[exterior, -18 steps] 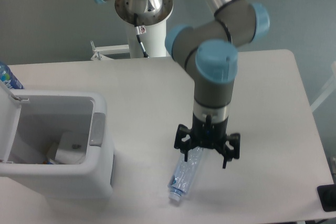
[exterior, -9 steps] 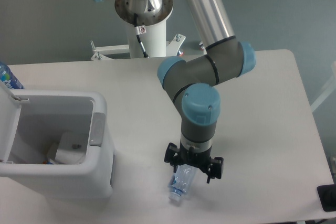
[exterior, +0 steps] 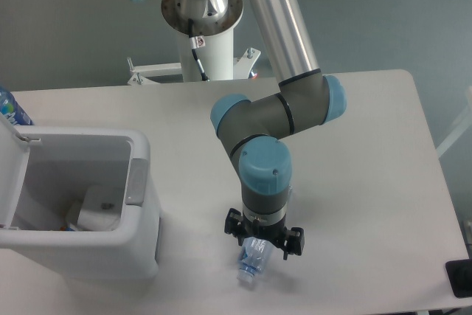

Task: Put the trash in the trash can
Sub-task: 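Lower the gripper around the bottle's middle and close on it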

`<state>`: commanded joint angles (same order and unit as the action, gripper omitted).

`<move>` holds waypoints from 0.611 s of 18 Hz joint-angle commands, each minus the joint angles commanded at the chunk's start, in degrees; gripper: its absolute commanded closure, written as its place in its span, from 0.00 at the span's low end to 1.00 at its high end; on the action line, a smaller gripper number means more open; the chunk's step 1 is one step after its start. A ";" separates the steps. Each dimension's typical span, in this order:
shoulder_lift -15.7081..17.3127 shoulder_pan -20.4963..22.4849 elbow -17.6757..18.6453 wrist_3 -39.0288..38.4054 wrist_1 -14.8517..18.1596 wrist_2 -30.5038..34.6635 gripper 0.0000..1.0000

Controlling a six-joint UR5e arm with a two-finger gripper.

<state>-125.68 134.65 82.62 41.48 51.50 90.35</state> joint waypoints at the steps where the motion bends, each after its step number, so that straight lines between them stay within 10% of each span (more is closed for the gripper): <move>1: -0.17 -0.44 0.00 0.00 0.09 0.35 0.00; 11: -2.55 -1.76 0.53 0.09 0.00 3.16 0.00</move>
<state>-128.23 132.89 83.15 41.57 51.50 93.51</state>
